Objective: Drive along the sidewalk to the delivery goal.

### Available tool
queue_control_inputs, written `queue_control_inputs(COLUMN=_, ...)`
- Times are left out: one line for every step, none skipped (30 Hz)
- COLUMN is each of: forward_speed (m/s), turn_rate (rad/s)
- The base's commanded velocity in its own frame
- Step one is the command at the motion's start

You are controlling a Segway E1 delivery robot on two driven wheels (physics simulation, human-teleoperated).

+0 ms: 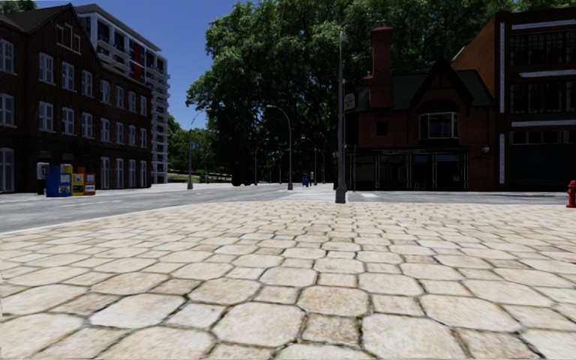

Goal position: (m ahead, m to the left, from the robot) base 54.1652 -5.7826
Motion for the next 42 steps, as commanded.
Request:
queue_control_inputs(forward_speed=2.00, turn_rate=0.00)
queue_control_inputs(forward_speed=2.00, turn_rate=0.00)
queue_control_inputs(forward_speed=2.00, turn_rate=0.00)
queue_control_inputs(forward_speed=2.00, turn_rate=0.00)
queue_control_inputs(forward_speed=2.00, turn_rate=0.00)
queue_control_inputs(forward_speed=2.00, turn_rate=0.00)
queue_control_inputs(forward_speed=2.00, turn_rate=0.00)
queue_control_inputs(forward_speed=2.00, turn_rate=0.00)
queue_control_inputs(forward_speed=2.00, turn_rate=0.00)
queue_control_inputs(forward_speed=2.00, turn_rate=0.00)
queue_control_inputs(forward_speed=2.00, turn_rate=0.00)
queue_control_inputs(forward_speed=2.00, turn_rate=0.00)
queue_control_inputs(forward_speed=2.00, turn_rate=0.00)
queue_control_inputs(forward_speed=2.00, turn_rate=0.00)
queue_control_inputs(forward_speed=2.00, turn_rate=0.00)
queue_control_inputs(forward_speed=2.00, turn_rate=0.00)
queue_control_inputs(forward_speed=2.00, turn_rate=0.00)
queue_control_inputs(forward_speed=2.00, turn_rate=0.00)
queue_control_inputs(forward_speed=2.00, turn_rate=0.00)
queue_control_inputs(forward_speed=2.00, turn_rate=0.00)
queue_control_inputs(forward_speed=2.00, turn_rate=0.00)
queue_control_inputs(forward_speed=2.00, turn_rate=0.00)
queue_control_inputs(forward_speed=2.00, turn_rate=0.00)
queue_control_inputs(forward_speed=2.00, turn_rate=0.00)
queue_control_inputs(forward_speed=2.00, turn_rate=0.00)
queue_control_inputs(forward_speed=2.00, turn_rate=0.00)
queue_control_inputs(forward_speed=2.00, turn_rate=0.00)
queue_control_inputs(forward_speed=2.00, turn_rate=0.00)
queue_control_inputs(forward_speed=2.00, turn_rate=0.00)
queue_control_inputs(forward_speed=2.00, turn_rate=0.00)
queue_control_inputs(forward_speed=2.00, turn_rate=0.00)
queue_control_inputs(forward_speed=2.00, turn_rate=0.00)
queue_control_inputs(forward_speed=2.00, turn_rate=0.00)
queue_control_inputs(forward_speed=2.00, turn_rate=0.00)
queue_control_inputs(forward_speed=2.00, turn_rate=0.00)
queue_control_inputs(forward_speed=2.00, turn_rate=0.00)
queue_control_inputs(forward_speed=2.00, turn_rate=0.00)
queue_control_inputs(forward_speed=2.00, turn_rate=0.00)
queue_control_inputs(forward_speed=2.00, turn_rate=0.00)
queue_control_inputs(forward_speed=2.00, turn_rate=0.00)
queue_control_inputs(forward_speed=2.00, turn_rate=0.00)
queue_control_inputs(forward_speed=2.00, turn_rate=0.00)
